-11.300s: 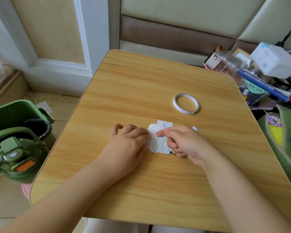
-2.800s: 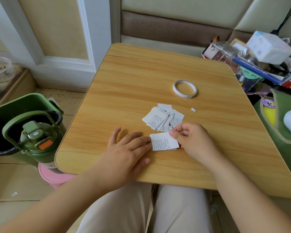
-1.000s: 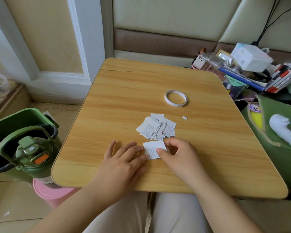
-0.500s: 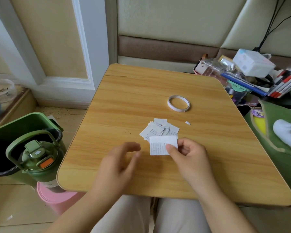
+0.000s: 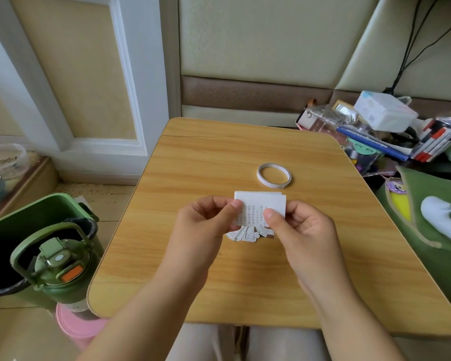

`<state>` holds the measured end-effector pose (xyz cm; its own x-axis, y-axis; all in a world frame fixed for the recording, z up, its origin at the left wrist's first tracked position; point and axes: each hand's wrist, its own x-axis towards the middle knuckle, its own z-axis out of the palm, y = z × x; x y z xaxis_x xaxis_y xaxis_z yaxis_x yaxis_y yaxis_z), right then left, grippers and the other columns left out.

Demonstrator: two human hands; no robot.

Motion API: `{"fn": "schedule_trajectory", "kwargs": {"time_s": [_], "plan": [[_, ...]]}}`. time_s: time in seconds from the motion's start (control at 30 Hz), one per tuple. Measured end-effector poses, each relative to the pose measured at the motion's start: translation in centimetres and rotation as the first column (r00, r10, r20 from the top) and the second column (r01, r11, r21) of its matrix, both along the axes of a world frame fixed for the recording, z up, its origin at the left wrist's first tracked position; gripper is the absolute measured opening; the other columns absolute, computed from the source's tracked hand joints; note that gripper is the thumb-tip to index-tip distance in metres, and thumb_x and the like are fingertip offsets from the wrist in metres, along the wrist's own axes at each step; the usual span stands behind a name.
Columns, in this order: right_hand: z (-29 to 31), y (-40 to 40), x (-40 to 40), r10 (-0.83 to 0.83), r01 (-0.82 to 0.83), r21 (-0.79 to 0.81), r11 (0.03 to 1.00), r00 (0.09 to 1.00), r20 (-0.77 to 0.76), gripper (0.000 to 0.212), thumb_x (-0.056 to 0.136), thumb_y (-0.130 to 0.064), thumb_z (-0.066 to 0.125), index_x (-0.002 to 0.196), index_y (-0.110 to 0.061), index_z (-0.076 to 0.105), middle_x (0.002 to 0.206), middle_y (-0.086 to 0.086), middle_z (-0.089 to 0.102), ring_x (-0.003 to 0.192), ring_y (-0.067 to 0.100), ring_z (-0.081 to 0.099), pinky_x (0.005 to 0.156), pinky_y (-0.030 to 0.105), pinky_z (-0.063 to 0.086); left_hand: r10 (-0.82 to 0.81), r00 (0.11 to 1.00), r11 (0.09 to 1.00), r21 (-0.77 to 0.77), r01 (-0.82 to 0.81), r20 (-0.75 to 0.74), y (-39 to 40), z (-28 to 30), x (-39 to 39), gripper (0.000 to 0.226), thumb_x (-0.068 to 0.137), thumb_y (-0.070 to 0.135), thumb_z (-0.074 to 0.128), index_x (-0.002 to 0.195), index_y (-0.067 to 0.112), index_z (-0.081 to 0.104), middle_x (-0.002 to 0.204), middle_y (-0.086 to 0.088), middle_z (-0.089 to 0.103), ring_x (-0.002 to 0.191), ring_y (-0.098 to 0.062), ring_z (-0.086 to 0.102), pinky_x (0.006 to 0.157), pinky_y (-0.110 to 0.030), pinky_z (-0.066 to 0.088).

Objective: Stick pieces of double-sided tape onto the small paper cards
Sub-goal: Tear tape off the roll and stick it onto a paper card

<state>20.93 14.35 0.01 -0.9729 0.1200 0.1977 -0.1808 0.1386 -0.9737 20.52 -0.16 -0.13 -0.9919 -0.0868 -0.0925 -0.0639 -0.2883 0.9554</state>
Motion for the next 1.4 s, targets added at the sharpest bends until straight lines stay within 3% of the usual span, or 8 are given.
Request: {"fn": "schedule_trajectory", "kwargs": {"time_s": [0.17,0.4,0.77,0.9,1.07,1.3,1.4], "plan": [[0.1,0.1,-0.1,-0.066,0.068,-0.119,0.991,0.997,0.028,0.013,0.085,-0.01,0.068,0.073,-0.013,0.066,0.071,0.003,0.072,0.065,0.014,0.068,0.068,0.032,0.054,0.039,0.999,0.999,-0.024,-0.04,-0.034,0.3,0.1,0.0,0.011,0.087,0.012,0.065,0.078,0.009,0.07,0.076,-0.007,0.071,0.074,-0.018,0.065,0.09,-0.045,0.051],[0.3,-0.5,-0.1,-0.124,0.129,-0.173,0.977,0.992,0.037,0.012,0.083,-0.01,0.069,0.072,-0.013,0.065,0.064,-0.002,0.07,0.058,0.009,0.065,0.058,0.018,0.051,0.06,0.995,0.996,-0.063,-0.066,-0.085,0.5,0.0,0.1,0.013,0.09,0.01,0.061,0.079,0.009,0.07,0.077,-0.006,0.073,0.075,-0.018,0.065,0.087,-0.043,0.051],[0.3,-1.0,0.5,-0.158,0.16,-0.21,0.964,0.987,0.028,0.015,0.082,-0.01,0.07,0.069,-0.013,0.063,0.06,-0.002,0.066,0.059,0.009,0.062,0.058,0.017,0.048,0.112,0.986,0.993,-0.036,-0.117,-0.12,0.9,0.5,0.8,0.015,0.086,0.013,0.065,0.072,0.011,0.066,0.069,-0.002,0.069,0.068,-0.011,0.061,0.069,-0.021,0.05],[0.4,-1.1,0.6,-0.164,0.162,-0.203,0.966,0.986,0.004,0.015,0.081,-0.011,0.07,0.068,-0.015,0.063,0.06,-0.002,0.066,0.059,0.009,0.06,0.059,0.018,0.048,0.117,0.986,0.993,-0.02,-0.12,-0.121,0.9,0.5,0.8,0.016,0.086,0.014,0.065,0.07,0.011,0.066,0.07,-0.004,0.068,0.069,-0.014,0.06,0.071,-0.026,0.049],[0.3,-1.1,0.7,-0.176,0.17,-0.182,0.969,0.984,-0.018,0.02,0.081,-0.014,0.071,0.063,-0.02,0.065,0.061,-0.001,0.067,0.06,0.011,0.06,0.06,0.021,0.05,0.138,0.982,0.99,-0.023,-0.142,-0.129,1.0,0.5,0.9,0.019,0.085,0.013,0.066,0.067,0.015,0.066,0.068,-0.003,0.068,0.067,-0.012,0.059,0.065,-0.019,0.048],[0.6,-0.8,0.6,-0.159,0.153,-0.139,0.978,0.987,-0.038,0.017,0.081,-0.016,0.072,0.066,-0.023,0.068,0.064,0.002,0.067,0.061,0.014,0.059,0.06,0.022,0.049,0.109,0.981,0.992,-0.04,-0.117,-0.161,0.7,0.5,0.9,0.012,0.085,0.012,0.065,0.075,0.014,0.07,0.07,0.001,0.069,0.067,-0.008,0.061,0.067,-0.018,0.049],[0.8,-0.6,0.5,-0.152,0.145,-0.128,0.981,0.987,-0.05,0.017,0.081,-0.016,0.072,0.068,-0.027,0.069,0.064,0.004,0.067,0.062,0.016,0.059,0.059,0.023,0.049,0.081,0.989,0.995,-0.05,-0.087,-0.122,0.2,0.5,0.5,0.007,0.079,0.023,0.072,0.08,0.017,0.071,0.073,0.003,0.071,0.07,-0.007,0.062,0.072,-0.022,0.05]]}}
